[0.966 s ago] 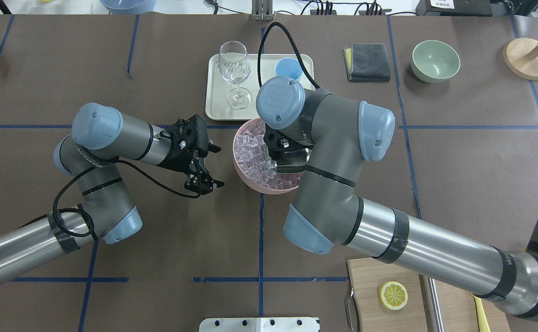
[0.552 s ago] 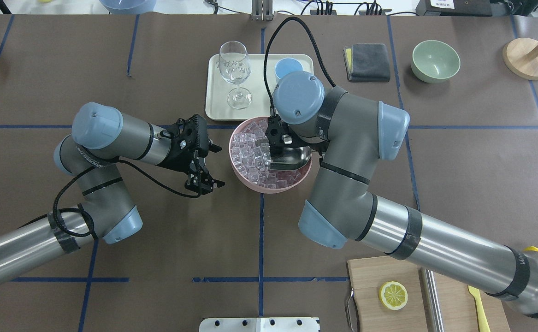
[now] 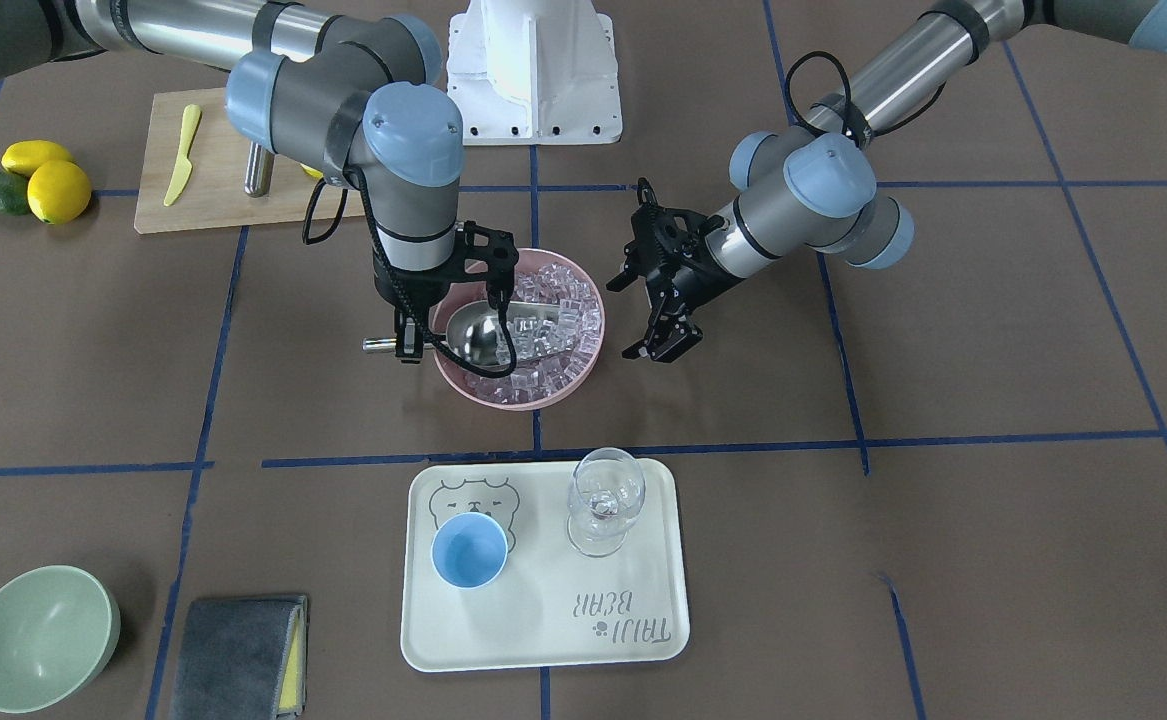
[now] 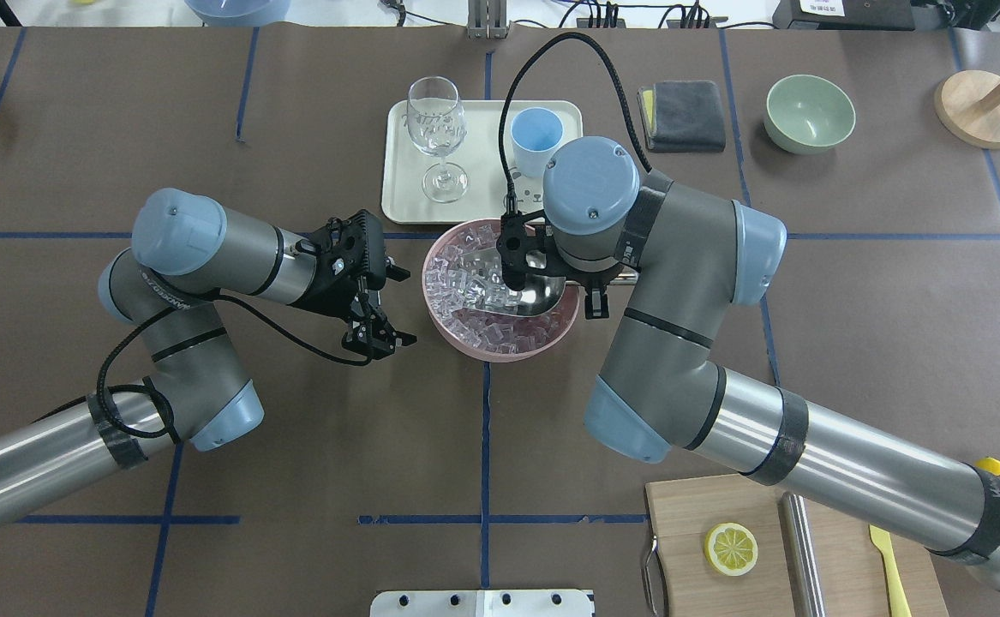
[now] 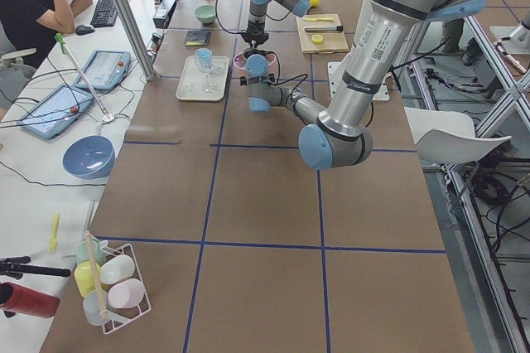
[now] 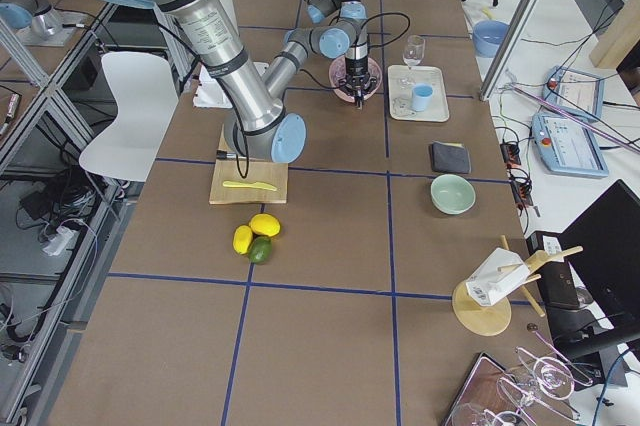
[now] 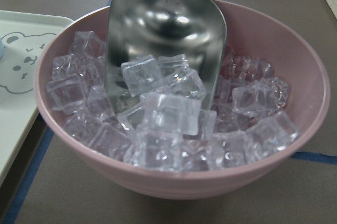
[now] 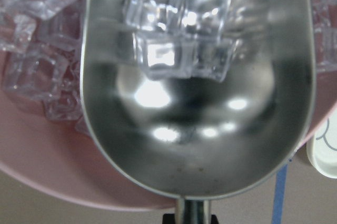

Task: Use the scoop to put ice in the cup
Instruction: 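Dig the scoop into the ice cubes with the right gripper and lift it full, then carry the filled scoop to the blue cup with the right gripper while the left withdraws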

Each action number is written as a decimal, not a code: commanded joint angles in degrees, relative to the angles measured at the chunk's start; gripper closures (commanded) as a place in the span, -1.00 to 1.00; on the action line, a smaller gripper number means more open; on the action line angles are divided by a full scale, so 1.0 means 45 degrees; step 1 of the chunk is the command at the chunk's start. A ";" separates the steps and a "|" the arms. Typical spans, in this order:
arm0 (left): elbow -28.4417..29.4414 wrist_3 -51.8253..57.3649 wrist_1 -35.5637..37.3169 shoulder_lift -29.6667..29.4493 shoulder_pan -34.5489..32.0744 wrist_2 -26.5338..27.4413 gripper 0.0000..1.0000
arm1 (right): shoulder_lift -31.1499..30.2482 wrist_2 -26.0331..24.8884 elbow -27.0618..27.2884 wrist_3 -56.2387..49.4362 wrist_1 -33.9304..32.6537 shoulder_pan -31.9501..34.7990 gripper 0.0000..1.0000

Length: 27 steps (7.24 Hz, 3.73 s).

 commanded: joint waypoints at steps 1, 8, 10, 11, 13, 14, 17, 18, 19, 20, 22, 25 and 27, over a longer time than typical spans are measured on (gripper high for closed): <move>-0.0008 0.0019 0.0000 0.0003 -0.0051 0.0000 -1.00 | -0.0255 0.0402 0.0012 0.0122 0.0830 0.0061 1.00; -0.0028 0.0020 0.0039 0.0196 -0.0284 -0.0020 -1.00 | -0.0313 0.2469 0.0927 0.0141 0.0677 0.1268 1.00; -0.0164 -0.0019 0.0097 0.0762 -0.0733 0.0000 -1.00 | -0.0702 0.3972 0.1453 0.0141 0.0598 0.2632 1.00; -0.0571 -0.0058 0.0136 0.1306 -0.1141 0.0058 -1.00 | -0.0956 0.4075 0.1941 0.0141 0.0540 0.3142 1.00; -0.0808 -0.0117 0.1609 0.1954 -0.2467 0.0020 -1.00 | -0.0880 0.4795 0.1946 0.1499 -0.0667 0.4080 1.00; -0.1351 -0.0117 0.2858 0.1994 -0.3131 0.0020 -1.00 | -0.0899 0.4818 0.1926 0.2146 -0.1020 0.4491 1.00; -0.3595 -0.0137 0.7639 0.2248 -0.5103 0.0020 -1.00 | -0.0763 0.4624 0.1616 0.3320 -0.2778 0.4670 1.00; -0.4201 -0.0137 0.8197 0.2500 -0.5903 0.0000 -1.00 | -0.0570 0.4604 0.1149 0.3557 -0.2916 0.4632 1.00; -0.4633 -0.0137 0.8242 0.2870 -0.6433 0.0019 -1.00 | -0.0336 0.4604 0.0565 0.3578 -0.2976 0.4593 1.00; -0.4599 -0.0137 0.8358 0.2990 -0.6651 0.0039 -1.00 | 0.0092 0.4604 -0.0079 0.3869 -0.2996 0.4554 1.00; -0.4656 -0.0039 0.9605 0.3030 -0.7607 0.0039 -1.00 | 0.0408 0.4604 -0.0593 0.4923 -0.3384 0.4456 1.00; -0.4986 -0.0039 1.0426 0.3089 -0.7999 0.0020 -1.00 | 0.1948 0.4585 -0.1897 0.5122 -0.4732 0.3853 1.00; -0.5126 -0.0019 1.0683 0.3089 -0.8020 0.0020 -1.00 | 0.2766 0.4390 -0.2639 0.5122 -0.5607 0.3520 1.00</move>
